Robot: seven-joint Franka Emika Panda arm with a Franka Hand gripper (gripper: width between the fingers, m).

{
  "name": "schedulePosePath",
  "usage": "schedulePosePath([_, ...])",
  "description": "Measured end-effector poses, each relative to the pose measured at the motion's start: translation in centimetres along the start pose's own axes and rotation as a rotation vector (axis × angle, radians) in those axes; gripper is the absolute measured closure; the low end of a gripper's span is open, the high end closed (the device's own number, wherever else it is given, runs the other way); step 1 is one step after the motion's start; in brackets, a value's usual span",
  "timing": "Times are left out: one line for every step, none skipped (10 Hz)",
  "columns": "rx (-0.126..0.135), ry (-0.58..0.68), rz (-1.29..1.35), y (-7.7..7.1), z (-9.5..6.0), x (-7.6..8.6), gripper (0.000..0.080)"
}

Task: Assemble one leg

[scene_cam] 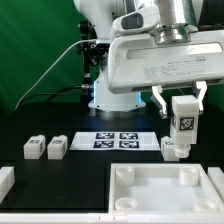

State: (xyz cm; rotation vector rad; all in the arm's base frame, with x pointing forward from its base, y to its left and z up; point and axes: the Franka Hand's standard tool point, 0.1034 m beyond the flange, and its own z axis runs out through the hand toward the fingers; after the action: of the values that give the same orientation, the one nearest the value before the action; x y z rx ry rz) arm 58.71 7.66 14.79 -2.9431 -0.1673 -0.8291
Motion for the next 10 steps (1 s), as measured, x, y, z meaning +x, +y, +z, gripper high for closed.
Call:
schedulePosePath([0.001, -0.003, 0.0, 0.0, 0.1, -0.1, 0.0509])
schedulePosePath([-0.001, 0.011, -0.002, 0.0, 0.8, -0.4, 0.0509])
schedulePosePath([0.001, 0.021, 0.001, -0.2, 1.9, -0.5, 0.0509])
schedulePosePath([0.005, 0.032, 0.003, -0.4, 2.8, -0.1, 0.0509])
schedulePosePath([0.006, 0.044, 0.007, -0.4, 3.7, 0.3, 0.0509])
schedulePosePath([0.007, 0.048, 0.012, -0.3, 4.3, 0.5, 0.0509])
schedulePosePath([0.011, 0.046, 0.016, -0.6, 4.9, 0.6, 0.0509])
schedulePosePath([0.017, 0.043, 0.016, -1.2, 5.6, 0.6, 0.0509])
schedulePosePath([0.019, 0.045, 0.022, -1.3, 6.1, 0.8, 0.0509])
schedulePosePath([0.022, 0.042, 0.021, -1.5, 6.5, 0.7, 0.0509])
